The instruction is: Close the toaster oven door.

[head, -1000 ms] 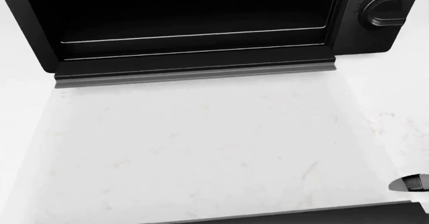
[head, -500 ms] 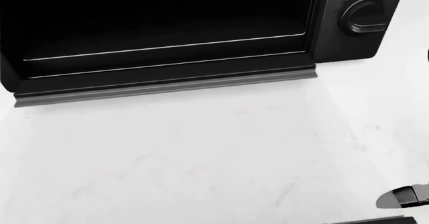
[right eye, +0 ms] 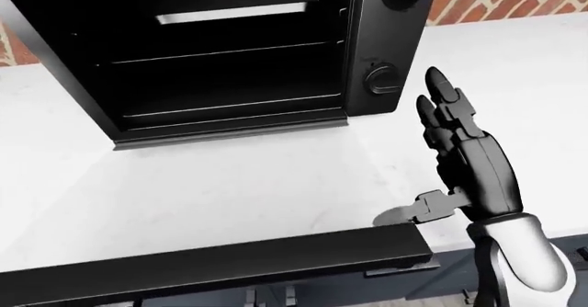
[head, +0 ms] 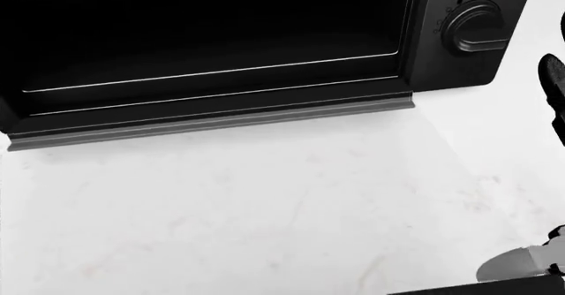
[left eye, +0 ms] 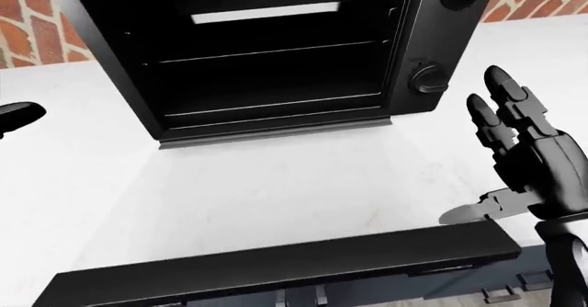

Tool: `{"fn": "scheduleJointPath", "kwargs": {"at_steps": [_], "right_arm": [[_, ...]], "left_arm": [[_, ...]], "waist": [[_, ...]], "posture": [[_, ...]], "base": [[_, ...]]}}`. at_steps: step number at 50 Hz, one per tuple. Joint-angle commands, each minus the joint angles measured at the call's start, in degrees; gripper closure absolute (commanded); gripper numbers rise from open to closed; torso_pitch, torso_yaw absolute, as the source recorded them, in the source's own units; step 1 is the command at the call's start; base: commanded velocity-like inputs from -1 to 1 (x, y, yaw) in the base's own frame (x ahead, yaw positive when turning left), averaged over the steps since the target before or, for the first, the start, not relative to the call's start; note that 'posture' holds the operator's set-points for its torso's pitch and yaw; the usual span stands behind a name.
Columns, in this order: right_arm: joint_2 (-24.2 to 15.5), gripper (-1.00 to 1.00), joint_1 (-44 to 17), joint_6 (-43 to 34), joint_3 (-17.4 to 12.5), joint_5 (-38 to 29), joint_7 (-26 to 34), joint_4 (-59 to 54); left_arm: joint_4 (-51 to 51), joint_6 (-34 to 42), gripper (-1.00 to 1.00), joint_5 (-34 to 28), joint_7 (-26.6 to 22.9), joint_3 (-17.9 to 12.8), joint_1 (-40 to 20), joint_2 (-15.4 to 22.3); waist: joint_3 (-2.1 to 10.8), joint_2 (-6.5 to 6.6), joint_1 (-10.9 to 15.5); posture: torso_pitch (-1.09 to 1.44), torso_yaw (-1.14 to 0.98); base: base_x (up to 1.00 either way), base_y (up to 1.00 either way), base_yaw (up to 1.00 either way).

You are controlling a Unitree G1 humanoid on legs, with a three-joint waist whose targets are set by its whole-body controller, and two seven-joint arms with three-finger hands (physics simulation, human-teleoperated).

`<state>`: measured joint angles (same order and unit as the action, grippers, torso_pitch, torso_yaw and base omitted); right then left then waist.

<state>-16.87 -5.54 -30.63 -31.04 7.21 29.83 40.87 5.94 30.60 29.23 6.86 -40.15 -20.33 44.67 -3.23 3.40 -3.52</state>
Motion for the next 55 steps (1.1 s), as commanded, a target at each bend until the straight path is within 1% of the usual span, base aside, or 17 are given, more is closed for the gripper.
{"fn": "scheduleJointPath", "kwargs": {"at_steps": [1,3,5,7,11,16,18,21,25,33,40,42,44,48,55], "right_arm": [[0.29,-1.00,-1.56,1.69,3.08,2.52,-0.47,4.00],[0.78,-1.00,-1.61,0.69,3.71,2.57,-1.36,4.64],[0.91,-1.00,-2.16,-1.39,3.60,3.49,-2.30,5.58],[1.44,-1.00,-2.98,-2.20,3.93,3.31,-4.91,4.89],[1.90,-1.00,-3.01,-4.48,4.39,5.74,-7.23,6.58],[0.99,-1.00,-5.13,-6.19,3.46,8.60,-11.58,6.45],[-0.03,-1.00,-6.72,-8.64,2.26,11.31,-13.97,7.12],[-0.99,-1.00,-6.94,-8.64,2.36,12.78,-16.17,7.08],[-2.63,-1.00,-9.01,-9.06,1.82,14.02,-19.97,6.41],[-5.29,-1.00,-11.61,-8.51,1.79,13.83,-26.83,3.43],[-6.01,-1.00,-12.94,-9.87,3.90,11.24,-30.15,1.40],[-5.92,-1.00,-13.53,-10.66,4.41,10.36,-30.89,0.58],[-6.17,-1.00,-15.57,-13.24,4.91,10.22,-32.64,0.21],[-6.20,-1.00,-16.81,-14.76,5.58,9.94,-34.19,-0.10],[-7.14,-1.00,-20.13,-17.85,5.65,10.80,-37.49,-1.25]], "left_arm": [[1.61,-1.56,-1.00,-0.06,0.08,-0.99,-1.15,1.59],[1.57,-1.53,-1.00,-0.01,0.09,-1.06,-1.16,1.66],[1.56,-1.53,-1.00,0.05,0.11,-1.08,-1.17,1.71],[1.56,-1.53,-1.00,0.08,0.17,-1.09,-1.16,1.71],[1.71,-1.49,-1.00,0.08,0.22,-1.05,-1.09,1.63],[1.67,-1.50,-1.00,0.03,0.19,-1.01,-1.14,1.64],[1.58,-1.59,-1.00,-0.02,0.15,-1.01,-1.07,1.59],[1.53,-1.62,-1.00,-0.06,0.06,-1.06,-1.07,1.61],[1.80,-1.62,-1.00,-0.11,0.04,-1.06,-0.86,1.37],[1.75,-1.63,-1.00,-0.21,-0.13,-1.13,-0.82,1.30],[2.09,-1.27,-1.00,0.02,0.00,-1.19,-0.86,1.33],[2.16,-1.22,-1.00,0.03,0.04,-1.14,-0.86,1.28],[2.35,-1.09,-1.00,0.08,0.10,-1.11,-0.87,1.22],[2.32,-1.14,-1.00,0.05,0.07,-1.07,-0.87,1.16],[2.54,-1.19,-1.00,-0.08,0.03,-0.99,-0.74,0.86]], "waist": [[1.20,-0.42,0.48],[1.31,-0.45,0.43],[1.39,-0.50,0.36],[1.38,-0.54,0.36],[1.25,-0.65,0.60],[1.12,-0.79,0.99],[1.13,-0.86,1.16],[1.02,-0.98,1.44],[0.94,-1.17,1.73],[0.92,-1.41,2.30],[0.99,-1.68,2.70],[1.01,-1.77,2.77],[1.07,-1.87,2.84],[1.13,-2.01,2.96],[1.08,-2.17,3.20]], "posture": [[0.00,0.00],[0.00,0.00],[0.00,0.00],[0.00,0.00],[0.00,0.00],[0.00,0.00],[0.00,0.00],[0.00,0.00],[0.00,0.00],[0.00,0.00],[0.00,0.00],[0.00,0.00],[0.00,0.00],[0.00,0.00],[0.00,0.00]], "base": [[0.00,0.00,0.00],[0.00,0.00,0.00],[0.00,0.00,0.00],[0.00,0.00,0.00],[0.00,0.00,0.00],[0.00,0.00,0.00],[0.00,0.00,0.00],[0.00,0.00,0.00],[0.00,0.00,0.00],[0.00,0.00,0.00],[0.00,0.00,0.00],[0.00,0.00,0.00],[0.00,0.00,0.00],[0.00,0.00,0.00],[0.00,0.00,0.00]]}}
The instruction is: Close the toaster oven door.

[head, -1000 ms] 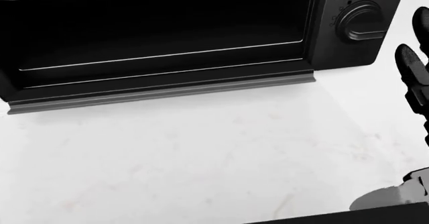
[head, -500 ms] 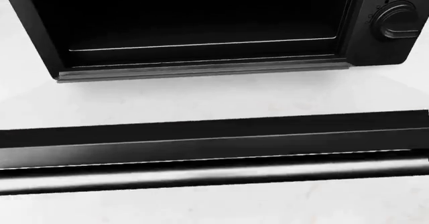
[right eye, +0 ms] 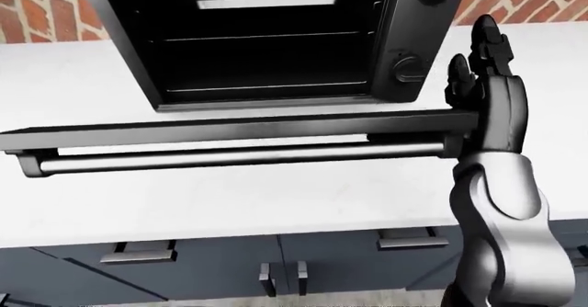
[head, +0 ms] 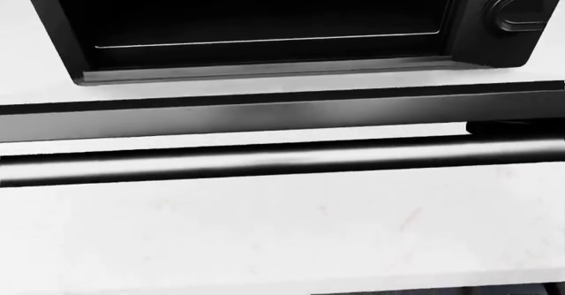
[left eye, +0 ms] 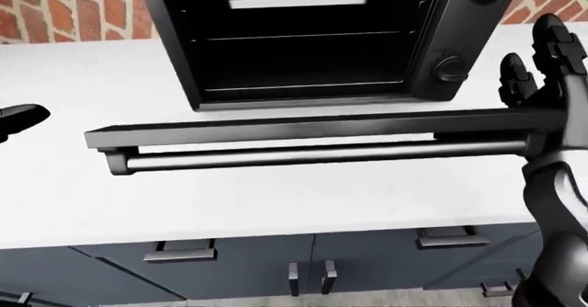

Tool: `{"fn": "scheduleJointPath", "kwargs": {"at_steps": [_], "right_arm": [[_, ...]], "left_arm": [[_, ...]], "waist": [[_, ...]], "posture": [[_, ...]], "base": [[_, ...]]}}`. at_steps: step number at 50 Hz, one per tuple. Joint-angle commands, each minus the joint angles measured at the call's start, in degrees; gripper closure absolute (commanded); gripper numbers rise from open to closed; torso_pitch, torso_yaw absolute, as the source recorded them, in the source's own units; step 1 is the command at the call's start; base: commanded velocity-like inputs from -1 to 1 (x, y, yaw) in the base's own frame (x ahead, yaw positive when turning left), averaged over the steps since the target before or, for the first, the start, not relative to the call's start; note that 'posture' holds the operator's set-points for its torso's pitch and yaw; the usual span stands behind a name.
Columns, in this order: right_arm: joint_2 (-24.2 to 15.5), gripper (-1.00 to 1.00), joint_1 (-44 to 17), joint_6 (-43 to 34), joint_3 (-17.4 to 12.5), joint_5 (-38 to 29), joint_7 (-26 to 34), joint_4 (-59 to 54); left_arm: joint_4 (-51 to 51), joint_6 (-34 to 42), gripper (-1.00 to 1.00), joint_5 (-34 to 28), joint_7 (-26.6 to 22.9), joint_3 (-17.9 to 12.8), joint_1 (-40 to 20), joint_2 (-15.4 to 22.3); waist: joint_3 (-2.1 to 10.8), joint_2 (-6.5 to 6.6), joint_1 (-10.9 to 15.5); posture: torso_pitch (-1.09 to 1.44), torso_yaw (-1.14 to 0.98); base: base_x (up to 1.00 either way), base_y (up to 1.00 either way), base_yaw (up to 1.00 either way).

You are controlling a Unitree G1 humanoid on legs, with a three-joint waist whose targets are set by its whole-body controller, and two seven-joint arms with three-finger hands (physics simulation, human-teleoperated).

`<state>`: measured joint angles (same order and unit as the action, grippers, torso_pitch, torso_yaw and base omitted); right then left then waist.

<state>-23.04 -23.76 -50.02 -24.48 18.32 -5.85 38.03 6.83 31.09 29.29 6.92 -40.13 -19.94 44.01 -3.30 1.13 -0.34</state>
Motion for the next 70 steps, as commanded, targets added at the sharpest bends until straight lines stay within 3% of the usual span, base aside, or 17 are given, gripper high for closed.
{"fn": "scheduleJointPath", "kwargs": {"at_steps": [1,26,32,44,62,70], "right_arm": [[-1.32,-1.00,-2.83,0.99,-0.94,-0.01,-2.43,1.33],[-6.33,-1.00,-16.36,1.91,2.98,0.95,-13.20,-11.84],[-6.69,-1.00,-19.03,3.79,3.99,0.16,-14.48,-15.92],[-7.47,-1.00,-22.60,4.64,5.18,-0.69,-16.52,-19.96],[-8.54,-1.00,-26.83,5.74,6.12,-2.76,-17.26,-25.59],[-8.82,-1.00,-28.02,5.37,6.16,-2.89,-17.63,-26.49]], "left_arm": [[1.67,-1.69,-1.00,-0.16,-0.04,-1.02,-1.10,1.48],[1.42,-1.92,-1.00,-0.40,0.10,-0.85,-1.14,1.23],[4.12,-1.46,-1.00,-1.19,0.19,0.31,-0.15,-1.29],[12.77,1.45,-1.00,-1.79,1.54,-0.16,1.45,-5.58],[29.40,12.37,-1.00,0.27,5.25,0.73,4.25,-12.92],[34.53,17.00,-1.00,3.27,8.45,0.68,3.40,-14.29]], "waist": [[1.15,0.08,0.08],[1.21,-0.34,0.29],[1.22,-0.35,0.33],[1.22,-0.65,0.47],[1.26,-0.60,0.56],[1.17,-0.75,0.53]], "posture": [[0.00,0.00],[0.00,0.00],[0.00,0.00],[0.00,0.00],[0.00,0.00],[0.00,0.00]], "base": [[0.00,0.00,0.00],[0.00,0.00,0.00],[0.00,0.00,0.00],[0.00,0.00,0.00],[0.00,0.00,0.00],[0.00,0.00,0.00]]}}
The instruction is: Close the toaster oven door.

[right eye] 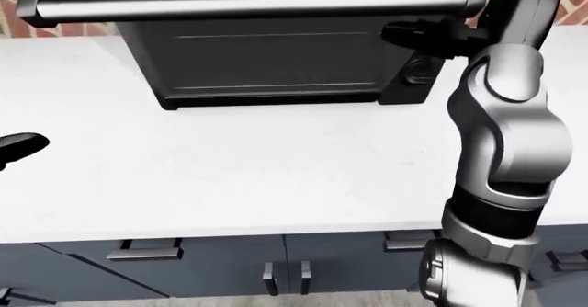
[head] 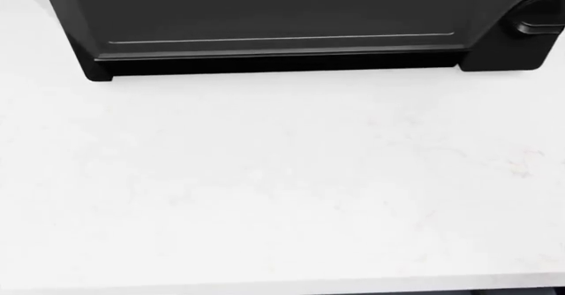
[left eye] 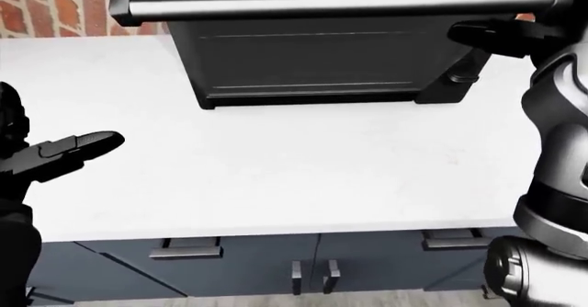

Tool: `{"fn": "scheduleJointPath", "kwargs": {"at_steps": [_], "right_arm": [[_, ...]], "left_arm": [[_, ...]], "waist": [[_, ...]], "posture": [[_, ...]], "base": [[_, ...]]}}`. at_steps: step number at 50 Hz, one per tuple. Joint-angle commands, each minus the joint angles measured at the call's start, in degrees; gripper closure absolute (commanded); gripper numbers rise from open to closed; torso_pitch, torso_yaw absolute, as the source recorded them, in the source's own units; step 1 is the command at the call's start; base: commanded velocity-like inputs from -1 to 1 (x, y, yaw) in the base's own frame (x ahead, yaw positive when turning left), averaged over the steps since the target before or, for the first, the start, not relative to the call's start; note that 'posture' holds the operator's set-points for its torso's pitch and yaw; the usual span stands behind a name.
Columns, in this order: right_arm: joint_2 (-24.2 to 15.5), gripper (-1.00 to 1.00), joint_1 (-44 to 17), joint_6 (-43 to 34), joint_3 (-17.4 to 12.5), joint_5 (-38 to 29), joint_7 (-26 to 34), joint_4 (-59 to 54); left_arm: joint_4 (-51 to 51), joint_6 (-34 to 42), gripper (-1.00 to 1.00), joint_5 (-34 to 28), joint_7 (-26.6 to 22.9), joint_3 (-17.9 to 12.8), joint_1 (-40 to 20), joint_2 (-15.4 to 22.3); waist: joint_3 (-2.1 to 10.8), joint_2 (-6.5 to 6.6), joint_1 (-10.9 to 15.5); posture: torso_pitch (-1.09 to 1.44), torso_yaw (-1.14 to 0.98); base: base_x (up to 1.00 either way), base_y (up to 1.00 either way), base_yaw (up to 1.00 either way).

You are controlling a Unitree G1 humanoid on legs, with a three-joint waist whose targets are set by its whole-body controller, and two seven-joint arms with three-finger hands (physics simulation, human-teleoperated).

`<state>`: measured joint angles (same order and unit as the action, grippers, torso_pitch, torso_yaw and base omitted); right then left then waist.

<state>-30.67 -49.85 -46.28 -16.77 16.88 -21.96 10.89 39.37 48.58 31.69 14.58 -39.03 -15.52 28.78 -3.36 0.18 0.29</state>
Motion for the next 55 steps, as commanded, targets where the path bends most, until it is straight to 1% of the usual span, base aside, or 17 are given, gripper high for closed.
{"fn": "scheduleJointPath", "kwargs": {"at_steps": [1,4,6,8,13,17,20,24,32,38,40,44,46,51,55], "right_arm": [[-1.22,-1.00,-1.97,1.57,-1.56,-1.39,-1.57,0.73],[-1.33,-1.00,-2.00,1.27,-1.58,-1.19,-1.60,0.99],[-1.63,-1.00,-2.49,1.12,-1.56,-1.17,-1.59,0.73],[-1.85,-1.00,-2.85,1.04,-1.60,-1.20,-1.69,0.41],[-2.01,-1.00,-2.95,1.14,-1.60,-1.26,-1.85,0.03],[-1.82,-1.00,-2.86,1.31,-1.46,-1.36,-2.01,-0.06],[-1.78,-1.00,-3.00,1.10,-1.49,-1.27,-2.06,0.00],[-1.89,-1.00,-3.19,1.09,-1.51,-1.20,-2.16,-0.22],[-2.11,-1.00,-3.12,1.03,-1.68,-1.08,-2.25,-0.30],[-2.16,-1.00,-3.05,1.02,-1.63,-1.07,-2.35,-0.29],[-2.23,-1.00,-3.24,0.95,-1.69,-1.03,-2.42,-0.39],[-2.30,-1.00,-3.20,0.86,-1.74,-0.92,-2.56,-0.34],[-2.29,-1.00,-3.15,0.85,-1.72,-0.89,-2.64,-0.33],[-2.24,-1.00,-3.06,0.87,-1.71,-0.92,-2.68,-0.32],[-2.06,-1.00,-2.84,0.99,-1.69,-0.80,-2.75,-0.32]], "left_arm": [[2.89,0.23,-1.00,1.65,1.13,-0.39,-1.04,0.80],[4.20,1.29,-1.00,2.96,1.74,-0.20,-1.15,0.84],[5.91,2.12,-1.00,3.57,2.21,0.59,-0.58,0.16],[7.35,3.26,-1.00,3.85,2.75,1.54,-0.33,-0.57],[10.41,5.04,-1.00,3.17,2.34,4.07,0.03,-2.30],[11.50,7.21,-1.00,3.03,2.15,5.50,-1.08,-3.05],[12.83,8.36,-1.00,2.42,2.28,7.95,-1.43,-4.63],[13.72,9.99,-1.00,1.70,2.23,9.46,-2.64,-5.64],[15.92,11.53,-1.00,-1.98,1.27,14.31,-3.09,-8.55],[18.60,13.20,-1.00,-4.69,-0.15,16.70,-2.73,-11.19],[19.74,13.81,-1.00,-5.69,-0.59,17.98,-2.38,-12.12],[19.22,13.82,-1.00,-7.85,-2.26,19.48,-2.46,-13.61],[19.53,13.07,-1.00,-9.66,-3.25,21.34,-1.61,-14.07],[20.19,15.00,-1.00,-12.12,-4.54,22.98,-3.43,-15.55],[20.39,14.97,-1.00,-14.63,-5.45,25.84,-3.68,-16.75]], "waist": [[1.22,0.22,-0.11],[1.21,0.25,-0.05],[1.19,0.28,-0.01],[1.18,0.31,-0.03],[1.23,0.27,0.06],[1.26,0.19,0.06],[1.28,0.11,0.08],[1.41,0.06,0.12],[1.50,-0.11,0.11],[1.56,-0.32,0.16],[1.57,-0.38,0.15],[1.59,-0.49,0.22],[1.64,-0.53,0.27],[1.71,-0.70,0.29],[1.70,-0.86,0.29]], "posture": [[0.00,0.00],[0.00,0.00],[0.00,0.00],[0.00,0.00],[0.00,0.00],[0.00,0.00],[0.00,0.00],[0.00,0.00],[0.00,0.00],[0.00,0.00],[0.00,0.00],[0.00,0.00],[0.00,0.00],[0.00,0.00],[0.00,0.00]], "base": [[0.00,0.00,0.00],[0.00,0.00,0.00],[0.00,0.00,0.00],[0.00,0.00,0.00],[0.00,0.00,0.00],[0.00,0.00,0.00],[0.00,0.00,0.00],[0.00,0.00,0.00],[0.00,0.00,0.00],[0.00,0.00,0.00],[0.00,0.00,0.00],[0.00,0.00,0.00],[0.00,0.00,0.00],[0.00,0.00,0.00],[0.00,0.00,0.00]]}}
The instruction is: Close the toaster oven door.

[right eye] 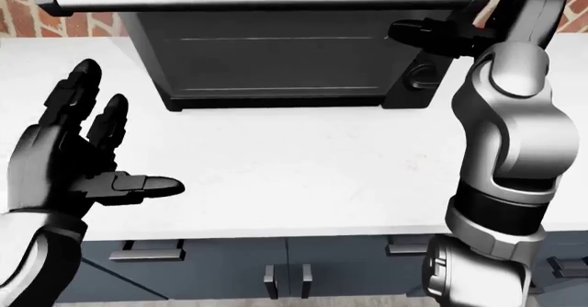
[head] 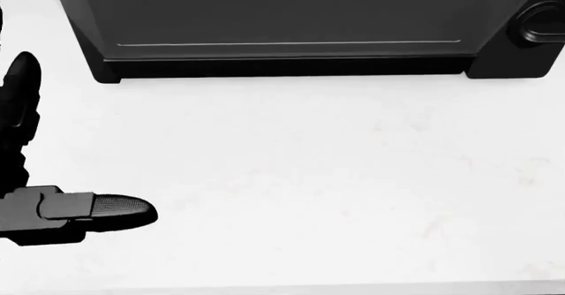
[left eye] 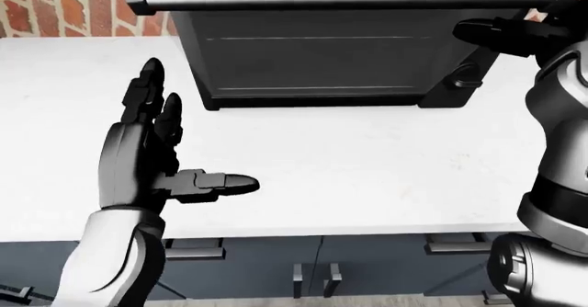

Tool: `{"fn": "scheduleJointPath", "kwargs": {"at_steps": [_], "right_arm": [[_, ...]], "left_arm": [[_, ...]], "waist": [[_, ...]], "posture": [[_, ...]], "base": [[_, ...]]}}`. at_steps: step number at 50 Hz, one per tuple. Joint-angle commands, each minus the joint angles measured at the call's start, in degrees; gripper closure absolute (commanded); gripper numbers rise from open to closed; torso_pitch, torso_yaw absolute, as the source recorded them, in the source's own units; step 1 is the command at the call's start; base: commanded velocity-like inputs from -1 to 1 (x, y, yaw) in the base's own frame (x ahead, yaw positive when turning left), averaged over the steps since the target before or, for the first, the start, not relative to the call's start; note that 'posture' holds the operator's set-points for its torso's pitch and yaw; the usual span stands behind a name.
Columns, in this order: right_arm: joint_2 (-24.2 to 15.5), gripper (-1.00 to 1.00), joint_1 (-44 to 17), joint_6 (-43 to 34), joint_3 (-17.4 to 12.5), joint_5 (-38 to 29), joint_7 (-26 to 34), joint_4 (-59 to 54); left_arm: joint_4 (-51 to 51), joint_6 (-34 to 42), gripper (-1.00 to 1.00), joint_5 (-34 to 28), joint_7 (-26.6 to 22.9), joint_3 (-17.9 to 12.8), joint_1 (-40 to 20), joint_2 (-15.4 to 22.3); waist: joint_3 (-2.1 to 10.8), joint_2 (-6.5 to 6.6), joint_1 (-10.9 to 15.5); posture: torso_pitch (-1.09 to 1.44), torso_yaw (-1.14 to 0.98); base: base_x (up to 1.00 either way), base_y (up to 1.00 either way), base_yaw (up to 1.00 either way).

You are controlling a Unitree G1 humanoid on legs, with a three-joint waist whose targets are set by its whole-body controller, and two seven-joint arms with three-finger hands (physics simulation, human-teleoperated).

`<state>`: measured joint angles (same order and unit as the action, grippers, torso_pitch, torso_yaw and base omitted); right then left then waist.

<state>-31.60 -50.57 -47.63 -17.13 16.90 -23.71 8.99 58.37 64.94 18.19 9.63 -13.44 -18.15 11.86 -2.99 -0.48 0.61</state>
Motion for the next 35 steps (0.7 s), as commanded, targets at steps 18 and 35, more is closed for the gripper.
{"fn": "scheduleJointPath", "kwargs": {"at_steps": [18,35], "right_arm": [[-1.14,-1.00,-2.69,1.66,-1.24,-0.75,-1.34,1.68],[-1.26,-1.00,-2.05,1.82,-1.52,-0.53,-1.55,1.80]], "left_arm": [[-1.19,-0.41,-1.00,-10.47,-5.60,9.15,-4.09,-4.17],[-6.95,1.06,-1.00,-16.67,-8.04,14.99,-12.21,-8.77]], "waist": [[1.46,-0.68,0.10],[1.44,-1.36,0.16]], "posture": [[0.00,0.00],[0.00,0.00]], "base": [[0.00,0.00,0.00],[0.00,0.00,0.00]]}}
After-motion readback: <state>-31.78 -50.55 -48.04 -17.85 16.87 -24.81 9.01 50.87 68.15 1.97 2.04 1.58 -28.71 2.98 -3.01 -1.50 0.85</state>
